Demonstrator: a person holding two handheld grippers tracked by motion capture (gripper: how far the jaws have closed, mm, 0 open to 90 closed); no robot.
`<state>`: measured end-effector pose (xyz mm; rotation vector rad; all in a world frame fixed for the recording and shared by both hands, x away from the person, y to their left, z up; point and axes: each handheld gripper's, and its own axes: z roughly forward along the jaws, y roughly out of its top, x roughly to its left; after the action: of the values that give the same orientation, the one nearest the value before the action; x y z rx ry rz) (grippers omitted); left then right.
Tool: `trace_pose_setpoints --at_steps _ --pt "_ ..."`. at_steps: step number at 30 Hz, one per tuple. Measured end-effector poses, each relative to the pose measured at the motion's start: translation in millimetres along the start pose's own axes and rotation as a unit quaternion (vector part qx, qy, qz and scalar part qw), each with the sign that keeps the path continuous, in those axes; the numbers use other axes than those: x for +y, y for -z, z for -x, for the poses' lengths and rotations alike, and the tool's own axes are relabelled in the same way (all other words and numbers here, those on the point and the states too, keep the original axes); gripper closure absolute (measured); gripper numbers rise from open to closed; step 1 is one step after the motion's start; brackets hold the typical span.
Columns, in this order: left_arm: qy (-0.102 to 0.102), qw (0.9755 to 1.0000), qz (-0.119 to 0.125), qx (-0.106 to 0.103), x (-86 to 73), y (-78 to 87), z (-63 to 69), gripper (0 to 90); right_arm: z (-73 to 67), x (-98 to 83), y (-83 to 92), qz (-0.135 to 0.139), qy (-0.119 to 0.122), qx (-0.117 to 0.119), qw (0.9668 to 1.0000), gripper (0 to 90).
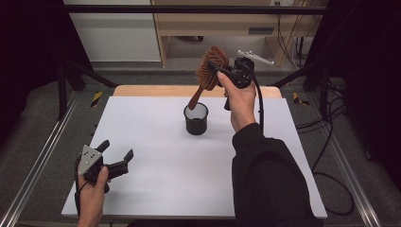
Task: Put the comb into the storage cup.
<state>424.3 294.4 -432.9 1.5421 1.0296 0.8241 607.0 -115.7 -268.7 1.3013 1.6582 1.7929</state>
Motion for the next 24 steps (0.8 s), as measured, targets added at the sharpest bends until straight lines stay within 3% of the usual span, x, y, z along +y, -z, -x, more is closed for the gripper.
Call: trace_pose_setpoints --at_steps 14,24 --pt "-0.004 1.0000 -0.001 -0.004 -0.7 -1.1 1.2 4.8 1.8 -10.6 -10.5 -0.027 0.021 -0.010 0.9994 52.9" --pt "-0.007 1.0000 0.000 -0.003 -0.9 -1.0 1.2 4.5 9.8 -28.2 -18.4 -0.048 0.019 -0.018 0.9985 52.8"
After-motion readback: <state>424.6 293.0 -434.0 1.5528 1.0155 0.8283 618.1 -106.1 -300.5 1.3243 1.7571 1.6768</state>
